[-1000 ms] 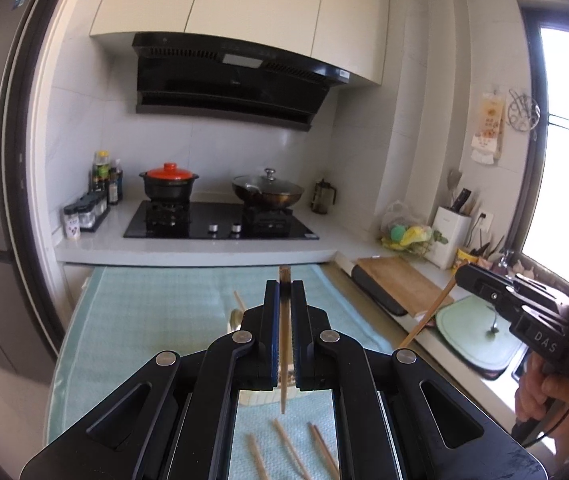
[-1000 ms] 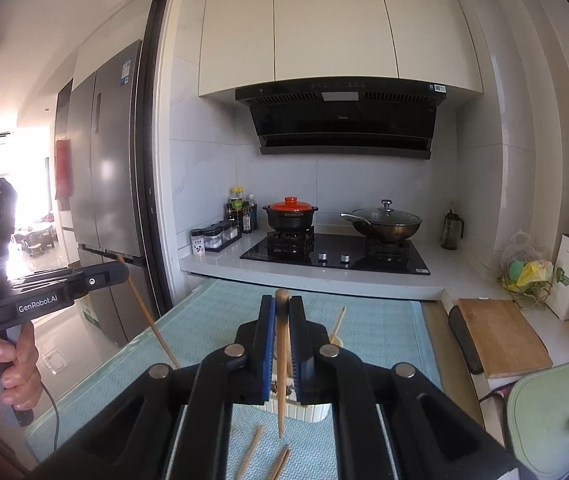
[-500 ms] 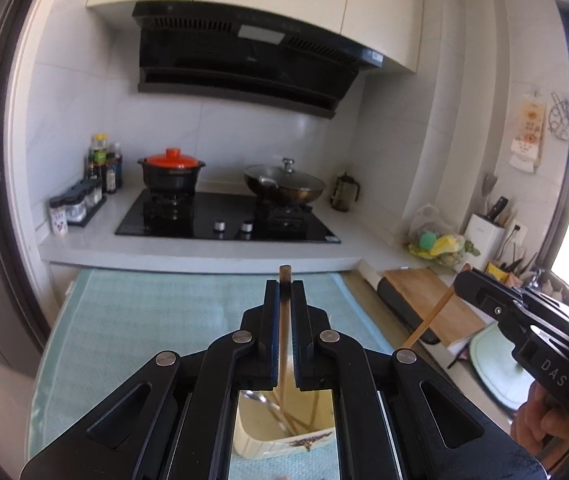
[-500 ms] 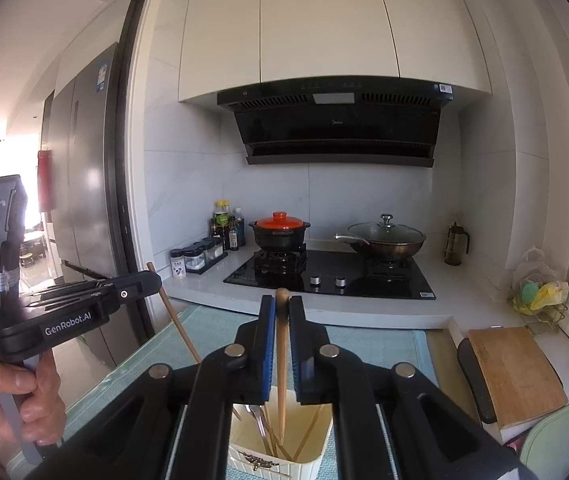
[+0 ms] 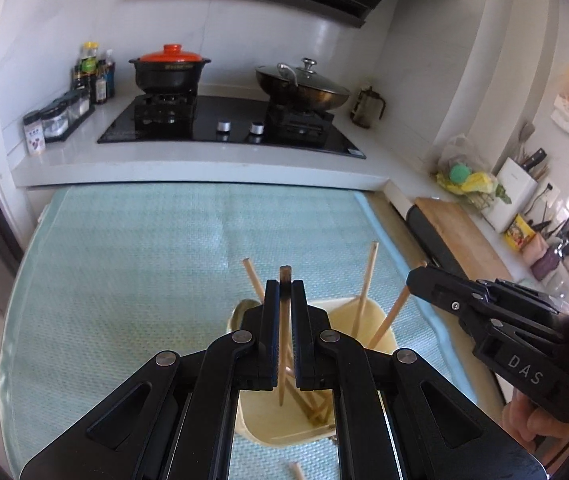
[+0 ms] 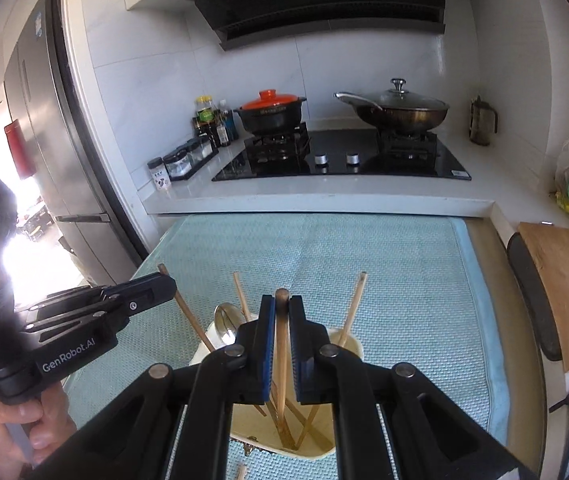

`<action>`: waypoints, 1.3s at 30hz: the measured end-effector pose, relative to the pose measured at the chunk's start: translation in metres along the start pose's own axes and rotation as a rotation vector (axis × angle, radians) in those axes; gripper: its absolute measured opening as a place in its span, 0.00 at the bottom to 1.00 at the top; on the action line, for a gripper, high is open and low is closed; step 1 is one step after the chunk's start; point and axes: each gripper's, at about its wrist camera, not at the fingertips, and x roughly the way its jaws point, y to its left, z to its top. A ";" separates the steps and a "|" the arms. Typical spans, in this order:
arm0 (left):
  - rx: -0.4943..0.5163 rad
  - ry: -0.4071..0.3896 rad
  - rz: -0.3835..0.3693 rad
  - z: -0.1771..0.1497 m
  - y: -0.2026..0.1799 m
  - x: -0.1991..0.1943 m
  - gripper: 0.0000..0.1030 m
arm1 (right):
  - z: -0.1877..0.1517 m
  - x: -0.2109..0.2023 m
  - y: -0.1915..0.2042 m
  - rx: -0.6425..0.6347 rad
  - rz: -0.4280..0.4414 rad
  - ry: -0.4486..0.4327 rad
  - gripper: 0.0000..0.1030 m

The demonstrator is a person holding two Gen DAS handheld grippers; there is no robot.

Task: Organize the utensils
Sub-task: 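Open both tools to release the chopsticks and pull back, then move both tools over the remaining chopsticks on the towel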

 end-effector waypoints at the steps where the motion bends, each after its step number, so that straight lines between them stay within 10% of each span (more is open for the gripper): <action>1: 0.004 0.001 0.004 0.001 0.000 0.002 0.04 | 0.001 0.004 0.000 0.002 -0.004 0.005 0.07; 5: -0.002 0.011 0.010 0.003 0.001 0.008 0.11 | 0.002 0.019 0.000 0.012 0.002 0.035 0.08; 8: -0.008 -0.006 0.016 0.002 0.003 0.002 0.40 | 0.004 0.022 0.002 0.007 -0.002 0.037 0.08; 13: 0.042 -0.045 0.053 -0.009 0.001 -0.030 0.66 | 0.000 -0.007 0.004 0.009 -0.007 -0.026 0.40; 20: 0.113 -0.015 0.074 -0.083 0.003 -0.091 0.81 | -0.038 -0.071 0.012 -0.069 -0.008 -0.058 0.43; 32: -0.078 0.147 0.143 -0.302 0.022 -0.138 0.83 | -0.235 -0.154 0.003 -0.138 -0.176 -0.006 0.45; 39: -0.080 0.120 0.193 -0.353 0.009 -0.155 0.83 | -0.350 -0.159 0.006 -0.089 -0.260 0.078 0.45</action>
